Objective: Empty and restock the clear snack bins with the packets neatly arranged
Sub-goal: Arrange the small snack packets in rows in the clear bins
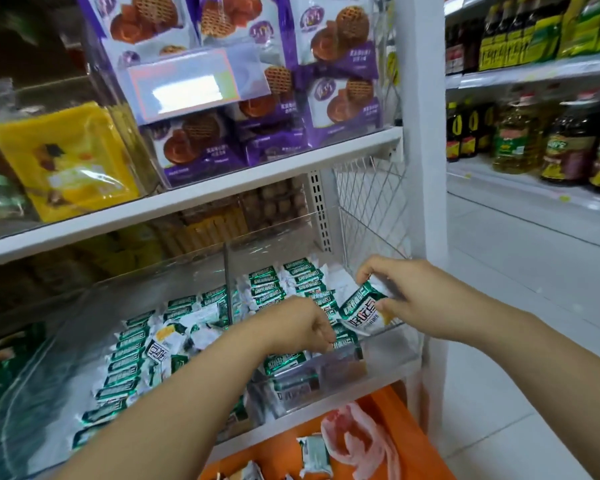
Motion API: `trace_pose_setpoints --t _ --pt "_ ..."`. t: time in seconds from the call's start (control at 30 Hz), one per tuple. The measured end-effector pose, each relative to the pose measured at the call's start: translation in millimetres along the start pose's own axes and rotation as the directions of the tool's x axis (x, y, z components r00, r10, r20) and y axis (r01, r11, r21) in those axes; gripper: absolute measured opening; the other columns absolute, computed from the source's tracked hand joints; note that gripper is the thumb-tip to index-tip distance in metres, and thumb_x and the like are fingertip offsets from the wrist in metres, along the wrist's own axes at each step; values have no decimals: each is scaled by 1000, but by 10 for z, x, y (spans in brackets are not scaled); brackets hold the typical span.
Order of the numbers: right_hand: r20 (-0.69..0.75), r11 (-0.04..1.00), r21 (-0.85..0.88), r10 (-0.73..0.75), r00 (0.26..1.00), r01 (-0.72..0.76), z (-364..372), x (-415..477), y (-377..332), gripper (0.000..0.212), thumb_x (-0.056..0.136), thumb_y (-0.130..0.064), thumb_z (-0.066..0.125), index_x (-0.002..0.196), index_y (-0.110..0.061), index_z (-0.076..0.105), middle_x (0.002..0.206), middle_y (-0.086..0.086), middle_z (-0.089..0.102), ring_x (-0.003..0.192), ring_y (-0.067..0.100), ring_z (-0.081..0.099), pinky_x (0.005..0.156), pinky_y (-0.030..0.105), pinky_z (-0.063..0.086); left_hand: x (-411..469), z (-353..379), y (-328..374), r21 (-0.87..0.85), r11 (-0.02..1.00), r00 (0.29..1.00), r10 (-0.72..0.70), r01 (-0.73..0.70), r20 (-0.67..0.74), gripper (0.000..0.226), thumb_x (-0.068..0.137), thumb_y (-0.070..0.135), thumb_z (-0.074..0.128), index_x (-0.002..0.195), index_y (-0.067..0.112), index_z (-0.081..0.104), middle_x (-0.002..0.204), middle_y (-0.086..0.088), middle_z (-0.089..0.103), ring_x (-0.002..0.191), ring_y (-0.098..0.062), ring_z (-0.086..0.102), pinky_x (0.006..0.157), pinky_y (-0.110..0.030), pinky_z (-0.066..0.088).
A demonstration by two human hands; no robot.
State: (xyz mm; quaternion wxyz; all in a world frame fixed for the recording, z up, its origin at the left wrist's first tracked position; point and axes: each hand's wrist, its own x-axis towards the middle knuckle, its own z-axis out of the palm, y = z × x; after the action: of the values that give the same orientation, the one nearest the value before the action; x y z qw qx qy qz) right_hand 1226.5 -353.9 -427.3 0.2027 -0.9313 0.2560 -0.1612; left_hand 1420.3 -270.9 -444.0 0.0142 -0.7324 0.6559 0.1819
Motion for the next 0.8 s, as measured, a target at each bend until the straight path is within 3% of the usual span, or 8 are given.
trace_pose_setpoints --t 0.1,0.17,0.37,0.47,0.57,0.6,0.7,0.8 --pt "62 998 65 16 998 -20 49 56 60 27 90 -18 63 103 -37 49 65 -2 48 58 12 43 58 31 38 58 45 -31 29 999 1000 -23 23 -6 19 86 25 69 105 20 72 88 11 66 78 -6 57 74 -19 44" --pt "84 995 99 11 996 -20 61 83 77 28 90 -17 63 99 -39 49 70 2 49 61 14 43 61 34 40 77 59 -55 55 997 999 -46 47 -19 16 85 28 70 100 22 71 78 14 59 75 -8 55 73 -22 45" --pt "170 984 163 41 985 -69 160 133 97 33 88 -13 64 88 -43 51 102 0 63 88 19 63 83 43 52 100 91 -112 36 997 998 -65 64 13 3 85 22 69 84 19 70 83 5 69 80 -15 64 83 -36 55" --pt "201 975 210 35 979 -78 183 138 89 30 89 -12 63 92 -40 54 105 -9 60 88 3 59 84 33 51 79 95 -137 -27 998 997 -60 59 -53 10 86 22 69 83 12 68 79 4 66 75 -15 61 80 -35 55" --pt "237 978 189 46 971 -93 244 158 50 26 90 -18 62 94 -42 55 109 -7 56 97 7 58 83 27 46 57 123 -154 -66 996 990 -67 59 -123 9 86 15 64 83 7 67 81 0 67 72 -12 57 76 -31 52" --pt "260 981 178 35 965 -83 274 166 33 23 91 -19 61 95 -41 56 104 -5 57 90 8 57 78 25 43 53 137 -151 -64 996 988 -69 61 -135 9 86 12 62 83 6 67 81 -1 67 70 -11 56 75 -29 52" --pt "289 994 95 20 957 -50 340 190 -32 10 95 -26 55 100 -28 63 94 -3 60 81 11 57 67 17 40 53 159 -152 -97 992 987 -90 78 -132 8 85 11 63 82 5 67 81 -3 69 70 -13 60 73 -29 52" --pt "339 997 22 66 938 -78 330 198 -79 32 99 -31 45 105 -11 69 94 -2 61 94 17 59 79 25 43 64 162 -187 -155 982 988 -122 107 -93 15 85 20 70 83 6 69 88 -4 73 86 -19 67 80 -36 55"
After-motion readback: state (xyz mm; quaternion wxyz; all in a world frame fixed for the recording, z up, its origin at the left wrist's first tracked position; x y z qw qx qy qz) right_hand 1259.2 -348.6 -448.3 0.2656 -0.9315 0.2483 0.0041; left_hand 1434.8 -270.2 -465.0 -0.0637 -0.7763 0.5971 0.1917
